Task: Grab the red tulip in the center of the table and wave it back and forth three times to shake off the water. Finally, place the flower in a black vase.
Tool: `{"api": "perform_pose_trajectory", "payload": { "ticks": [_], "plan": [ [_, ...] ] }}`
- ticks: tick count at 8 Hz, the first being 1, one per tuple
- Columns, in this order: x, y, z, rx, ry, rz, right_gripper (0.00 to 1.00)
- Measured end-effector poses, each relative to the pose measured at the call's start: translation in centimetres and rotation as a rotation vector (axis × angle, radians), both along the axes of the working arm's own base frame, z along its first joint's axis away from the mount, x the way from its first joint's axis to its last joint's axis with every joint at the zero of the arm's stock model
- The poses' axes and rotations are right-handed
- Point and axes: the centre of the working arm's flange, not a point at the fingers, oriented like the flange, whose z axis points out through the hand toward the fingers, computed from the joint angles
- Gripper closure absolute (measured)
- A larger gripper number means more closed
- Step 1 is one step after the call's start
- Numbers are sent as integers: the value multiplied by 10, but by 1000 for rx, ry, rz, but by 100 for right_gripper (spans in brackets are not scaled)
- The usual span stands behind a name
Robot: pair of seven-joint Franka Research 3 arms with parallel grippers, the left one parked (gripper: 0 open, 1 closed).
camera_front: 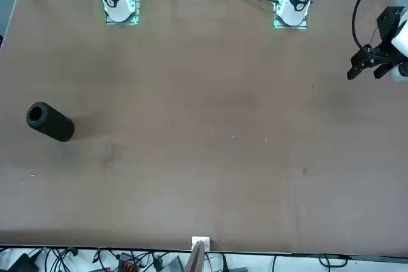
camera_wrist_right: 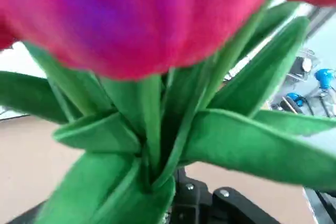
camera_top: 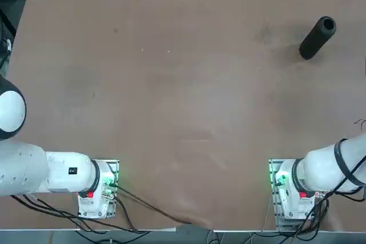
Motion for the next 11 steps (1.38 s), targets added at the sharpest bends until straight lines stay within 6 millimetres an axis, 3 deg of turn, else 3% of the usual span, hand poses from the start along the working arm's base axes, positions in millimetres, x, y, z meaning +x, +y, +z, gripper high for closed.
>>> {"api": "perform_pose_trajectory", "payload": {
  "ticks": [1,3,4,5,7,8,9,10,11],
  "plan": [
    [8,39,1,22,-2,40,85],
    [20,162,-1,57,11,69,85],
    [17,222,-5,72,29,56,85],
    [10,270,-8,77,41,23,85],
    [-7,331,-15,86,62,-63,85],
    [-13,346,-19,88,79,-89,85],
    [-14,346,-19,76,83,-106,85],
    [-11,322,-14,49,76,-124,85],
    [-5,273,-7,11,78,-132,85]
  ]
}}
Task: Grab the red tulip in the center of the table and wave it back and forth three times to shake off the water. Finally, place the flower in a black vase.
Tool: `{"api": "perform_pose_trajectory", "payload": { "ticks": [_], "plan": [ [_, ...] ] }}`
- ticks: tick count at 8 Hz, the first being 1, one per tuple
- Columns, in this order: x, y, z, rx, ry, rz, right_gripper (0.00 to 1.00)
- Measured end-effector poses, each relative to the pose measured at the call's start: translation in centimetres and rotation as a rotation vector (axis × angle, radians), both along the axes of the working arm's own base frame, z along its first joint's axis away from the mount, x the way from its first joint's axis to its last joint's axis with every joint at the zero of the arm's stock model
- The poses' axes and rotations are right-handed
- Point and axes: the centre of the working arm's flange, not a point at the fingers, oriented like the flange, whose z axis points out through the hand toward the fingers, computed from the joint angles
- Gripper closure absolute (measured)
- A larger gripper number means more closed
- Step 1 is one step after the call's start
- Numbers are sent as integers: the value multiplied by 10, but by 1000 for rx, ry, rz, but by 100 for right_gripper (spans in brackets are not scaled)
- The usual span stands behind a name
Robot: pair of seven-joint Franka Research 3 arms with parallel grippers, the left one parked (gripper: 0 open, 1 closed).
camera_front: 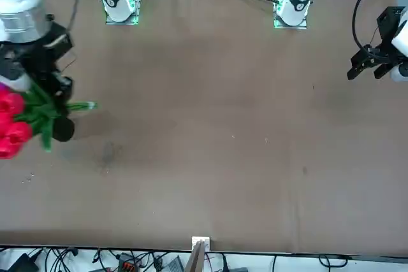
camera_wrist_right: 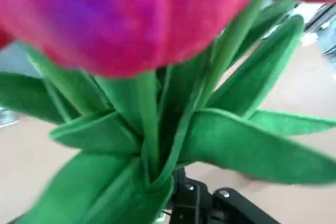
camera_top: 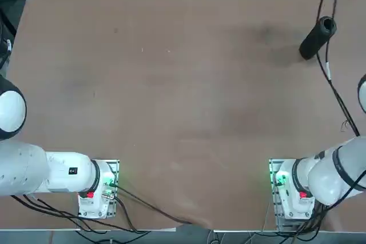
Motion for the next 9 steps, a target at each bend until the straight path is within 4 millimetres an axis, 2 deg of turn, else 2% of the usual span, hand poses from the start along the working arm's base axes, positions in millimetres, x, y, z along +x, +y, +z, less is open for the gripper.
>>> {"api": "perform_pose_trajectory", "payload": {
  "ticks": [2,3,4,5,6,7,8,9],
  "plan": [
    [7,-133,12,-35,-4,17,85],
    [4,-191,13,-30,-6,43,85],
    [-2,-236,11,-28,5,65,85],
    [-7,-265,6,-20,13,77,85],
    [-8,-276,3,-17,19,87,85],
    [-6,-271,2,-13,20,100,85],
    [-1,-249,1,-3,23,134,85],
    [8,-203,-1,20,32,169,85]
  ]
}}
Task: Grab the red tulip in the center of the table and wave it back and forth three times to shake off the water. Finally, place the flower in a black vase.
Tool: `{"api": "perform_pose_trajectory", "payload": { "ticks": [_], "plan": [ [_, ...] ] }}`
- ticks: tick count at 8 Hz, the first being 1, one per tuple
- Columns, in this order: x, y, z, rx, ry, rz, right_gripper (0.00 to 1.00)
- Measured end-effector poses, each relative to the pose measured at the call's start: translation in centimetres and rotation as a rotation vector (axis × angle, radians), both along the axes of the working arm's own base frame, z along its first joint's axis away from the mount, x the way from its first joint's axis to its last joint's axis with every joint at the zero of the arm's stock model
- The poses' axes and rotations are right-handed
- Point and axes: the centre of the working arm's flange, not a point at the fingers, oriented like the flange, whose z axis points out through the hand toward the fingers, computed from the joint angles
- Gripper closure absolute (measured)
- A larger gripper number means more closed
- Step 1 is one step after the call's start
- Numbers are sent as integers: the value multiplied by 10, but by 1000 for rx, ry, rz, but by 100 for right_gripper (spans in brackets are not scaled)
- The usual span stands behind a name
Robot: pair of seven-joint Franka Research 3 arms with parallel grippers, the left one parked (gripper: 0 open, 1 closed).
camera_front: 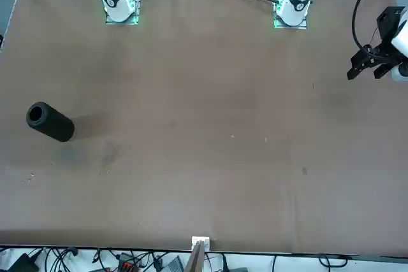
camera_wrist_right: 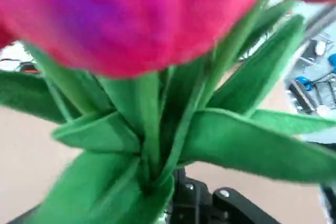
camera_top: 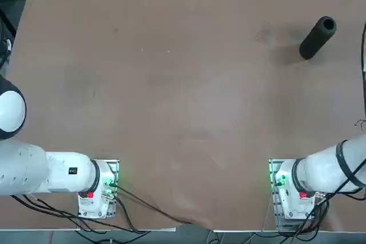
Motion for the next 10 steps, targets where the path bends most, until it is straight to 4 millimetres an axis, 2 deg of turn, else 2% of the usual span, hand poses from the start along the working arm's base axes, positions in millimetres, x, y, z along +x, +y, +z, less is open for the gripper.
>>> {"api": "perform_pose_trajectory", "payload": {
  "ticks": [1,2,3,4,5,6,7,8,9,10],
  "plan": [
    [7,63,-2,18,5,1,85],
    [7,134,-4,29,1,-28,85],
    [-1,198,-7,49,5,-69,85],
    [-14,247,-11,64,21,-120,85],
    [-25,275,-16,65,43,-177,85],
    [-30,280,-19,59,67,-220,85],
    [-29,264,-18,50,77,-255,85],
    [-25,233,-13,29,73,-280,85],
    [-20,187,-7,-15,72,-281,85],
    [-16,130,-1,-58,77,-259,85]
  ]
}}
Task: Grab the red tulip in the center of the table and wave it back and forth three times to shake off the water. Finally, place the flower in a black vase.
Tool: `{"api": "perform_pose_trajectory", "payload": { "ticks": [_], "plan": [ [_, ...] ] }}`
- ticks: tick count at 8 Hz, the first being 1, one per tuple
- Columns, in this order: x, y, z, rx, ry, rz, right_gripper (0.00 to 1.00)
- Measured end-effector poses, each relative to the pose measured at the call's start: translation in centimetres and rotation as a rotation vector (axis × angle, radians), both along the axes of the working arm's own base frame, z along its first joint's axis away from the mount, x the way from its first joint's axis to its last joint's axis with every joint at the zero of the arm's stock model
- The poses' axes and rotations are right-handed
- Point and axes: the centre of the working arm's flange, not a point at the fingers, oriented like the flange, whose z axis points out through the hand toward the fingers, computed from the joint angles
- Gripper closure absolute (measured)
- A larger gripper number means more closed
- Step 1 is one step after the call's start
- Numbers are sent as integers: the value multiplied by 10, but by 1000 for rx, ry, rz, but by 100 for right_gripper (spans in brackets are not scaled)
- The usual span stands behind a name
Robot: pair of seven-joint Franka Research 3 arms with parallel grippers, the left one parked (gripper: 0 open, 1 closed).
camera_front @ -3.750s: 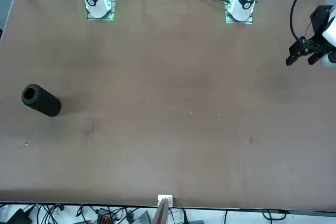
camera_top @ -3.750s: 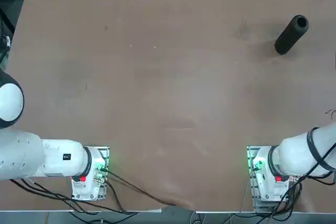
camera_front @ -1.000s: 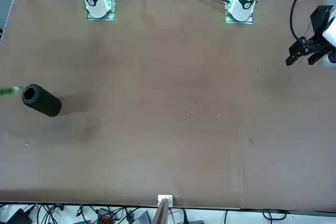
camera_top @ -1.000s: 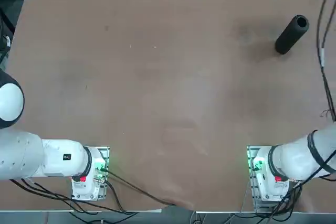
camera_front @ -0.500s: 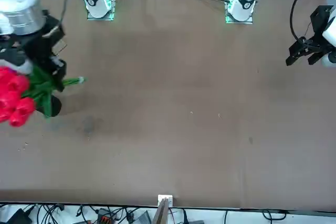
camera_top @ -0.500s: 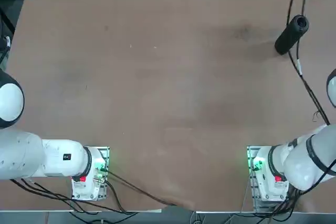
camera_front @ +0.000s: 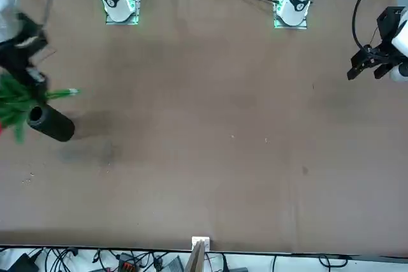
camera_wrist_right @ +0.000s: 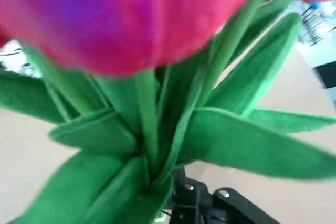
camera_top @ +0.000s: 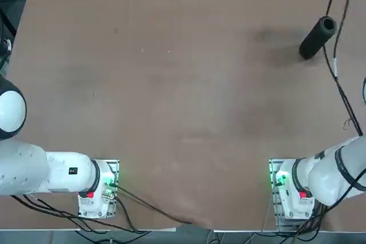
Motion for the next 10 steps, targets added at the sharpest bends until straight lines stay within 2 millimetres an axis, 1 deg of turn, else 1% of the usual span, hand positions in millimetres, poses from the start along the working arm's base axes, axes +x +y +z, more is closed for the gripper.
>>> {"api": "perform_pose_trajectory", "payload": {
  "ticks": [1,2,3,4,5,6,7,8,9,10],
  "plan": [
    [2,-63,7,-41,-6,30,85],
    [0,-119,13,-78,-28,40,85],
    [-5,-159,18,-100,-48,34,85],
    [-8,-179,19,-103,-58,26,85],
    [-8,-180,14,-91,-52,28,85],
    [-5,-175,2,-81,-56,40,85],
    [-3,-175,-15,-73,-94,46,85],
    [-7,-182,-38,-55,-142,33,85],
    [-18,-189,-64,-27,-182,7,85],
    [-29,-191,-90,1,-212,-6,85]
  ]
}}
